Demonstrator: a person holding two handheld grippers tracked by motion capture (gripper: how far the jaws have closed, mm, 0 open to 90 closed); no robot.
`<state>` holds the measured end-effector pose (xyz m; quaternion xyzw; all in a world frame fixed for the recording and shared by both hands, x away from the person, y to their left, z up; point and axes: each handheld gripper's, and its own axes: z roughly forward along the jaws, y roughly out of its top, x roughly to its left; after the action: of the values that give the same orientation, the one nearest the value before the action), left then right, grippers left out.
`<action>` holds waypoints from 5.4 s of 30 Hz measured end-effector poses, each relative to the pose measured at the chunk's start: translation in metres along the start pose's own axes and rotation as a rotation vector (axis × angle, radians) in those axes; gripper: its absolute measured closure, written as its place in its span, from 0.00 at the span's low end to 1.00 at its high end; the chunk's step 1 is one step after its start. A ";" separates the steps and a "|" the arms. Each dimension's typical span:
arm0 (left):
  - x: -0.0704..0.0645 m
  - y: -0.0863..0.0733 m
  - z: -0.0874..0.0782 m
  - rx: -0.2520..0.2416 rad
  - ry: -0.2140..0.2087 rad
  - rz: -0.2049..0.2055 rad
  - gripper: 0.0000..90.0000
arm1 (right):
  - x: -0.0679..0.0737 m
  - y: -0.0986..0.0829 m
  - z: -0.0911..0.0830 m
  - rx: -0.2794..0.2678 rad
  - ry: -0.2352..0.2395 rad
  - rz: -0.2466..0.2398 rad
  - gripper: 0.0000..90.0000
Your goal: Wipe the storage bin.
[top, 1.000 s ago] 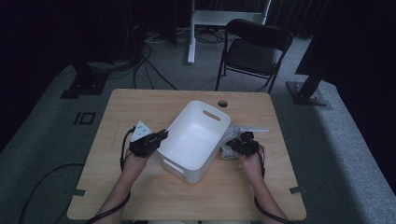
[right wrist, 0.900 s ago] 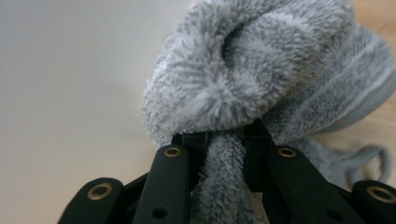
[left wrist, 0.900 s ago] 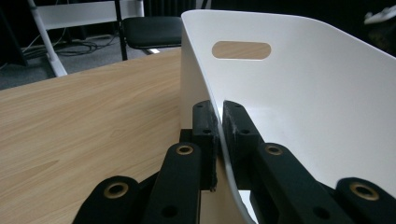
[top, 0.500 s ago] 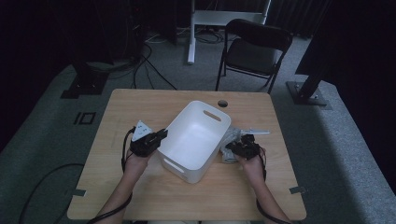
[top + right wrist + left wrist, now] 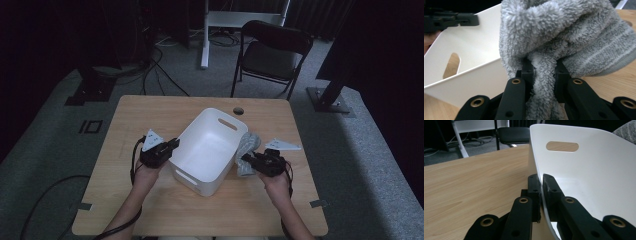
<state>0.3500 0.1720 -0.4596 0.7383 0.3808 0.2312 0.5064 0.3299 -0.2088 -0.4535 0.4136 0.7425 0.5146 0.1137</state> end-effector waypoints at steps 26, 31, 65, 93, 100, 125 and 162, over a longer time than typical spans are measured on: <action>-0.001 -0.002 0.001 -0.023 -0.031 0.011 0.94 | 0.003 -0.021 0.032 0.091 -0.052 0.004 0.85; -0.001 -0.002 0.001 -0.023 -0.029 0.013 0.94 | 0.002 -0.024 0.035 0.103 -0.062 0.011 0.85; 0.002 0.000 0.002 -0.018 -0.032 0.014 0.93 | -0.024 -0.040 0.046 0.183 -0.090 0.057 0.85; 0.033 0.009 0.002 -0.016 -0.200 0.072 0.83 | -0.127 -0.010 0.017 0.135 -0.336 0.190 0.81; 0.033 0.014 -0.006 -0.022 -0.194 0.082 0.58 | -0.132 -0.013 0.028 0.132 -0.344 0.212 0.56; 0.051 0.019 -0.051 -0.106 -0.108 0.028 0.28 | -0.109 -0.008 -0.001 0.063 -0.279 0.131 0.20; 0.075 -0.076 -0.085 0.009 0.129 -0.119 0.22 | -0.097 -0.069 -0.040 0.066 -0.307 0.110 0.20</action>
<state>0.3085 0.2949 -0.5004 0.7004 0.4568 0.2461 0.4901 0.3329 -0.3153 -0.5194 0.5311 0.7091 0.4259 0.1836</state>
